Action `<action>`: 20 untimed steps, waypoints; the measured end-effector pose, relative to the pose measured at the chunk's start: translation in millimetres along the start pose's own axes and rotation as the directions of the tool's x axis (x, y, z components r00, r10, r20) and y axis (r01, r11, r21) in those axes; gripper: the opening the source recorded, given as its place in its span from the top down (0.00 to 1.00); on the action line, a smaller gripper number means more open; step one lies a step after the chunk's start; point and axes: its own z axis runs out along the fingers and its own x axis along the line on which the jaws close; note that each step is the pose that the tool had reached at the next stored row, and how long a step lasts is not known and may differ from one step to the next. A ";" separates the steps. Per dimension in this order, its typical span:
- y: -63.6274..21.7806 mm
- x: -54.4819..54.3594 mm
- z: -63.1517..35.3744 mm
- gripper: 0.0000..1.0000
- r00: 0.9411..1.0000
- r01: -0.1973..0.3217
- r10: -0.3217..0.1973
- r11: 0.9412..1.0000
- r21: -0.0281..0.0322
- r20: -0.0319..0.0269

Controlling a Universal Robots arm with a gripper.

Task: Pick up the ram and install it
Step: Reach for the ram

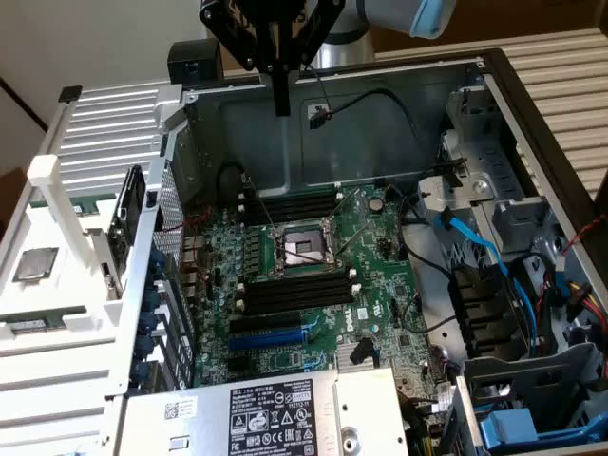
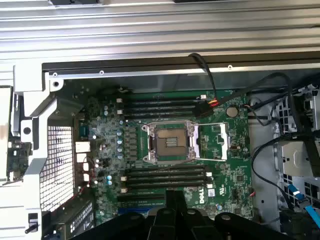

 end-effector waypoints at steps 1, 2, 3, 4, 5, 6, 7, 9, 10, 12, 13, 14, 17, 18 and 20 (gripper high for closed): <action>0.0 0.0 0.0 0.90 1.000 0.000 0.000 1.000 0.000 0.000; 0.0 0.0 0.0 0.90 1.000 0.000 0.000 1.000 0.000 0.000; 0.0 0.0 0.0 0.90 1.000 0.000 0.000 1.000 0.000 0.000; 0.0 0.0 0.0 0.90 1.000 0.000 0.000 1.000 0.000 0.000; 0.0 0.0 0.0 0.90 1.000 0.000 0.000 1.000 0.000 0.000; 0.0 0.0 0.0 0.90 1.000 0.000 0.000 1.000 0.000 0.000; 0.0 0.0 0.0 0.90 1.000 0.000 0.000 1.000 0.000 0.000; 0.0 0.0 0.0 0.90 1.000 0.000 0.000 1.000 0.000 0.000; 0.0 0.0 0.0 0.90 1.000 0.000 0.000 1.000 0.000 0.000; 0.0 0.0 0.0 0.90 1.000 0.000 0.000 1.000 0.000 0.000; 0.0 0.0 0.0 0.90 1.000 0.000 0.000 1.000 0.000 0.000; 0.0 0.0 0.0 0.90 1.000 0.000 0.000 1.000 0.000 0.000; -2.0 7.6 -0.2 0.90 1.000 0.000 0.000 1.000 0.000 0.000; -2.7 12.4 -0.3 0.90 1.000 0.000 0.000 1.000 0.000 0.000; -3.9 21.3 -0.6 0.90 1.000 0.000 0.000 1.000 0.000 0.001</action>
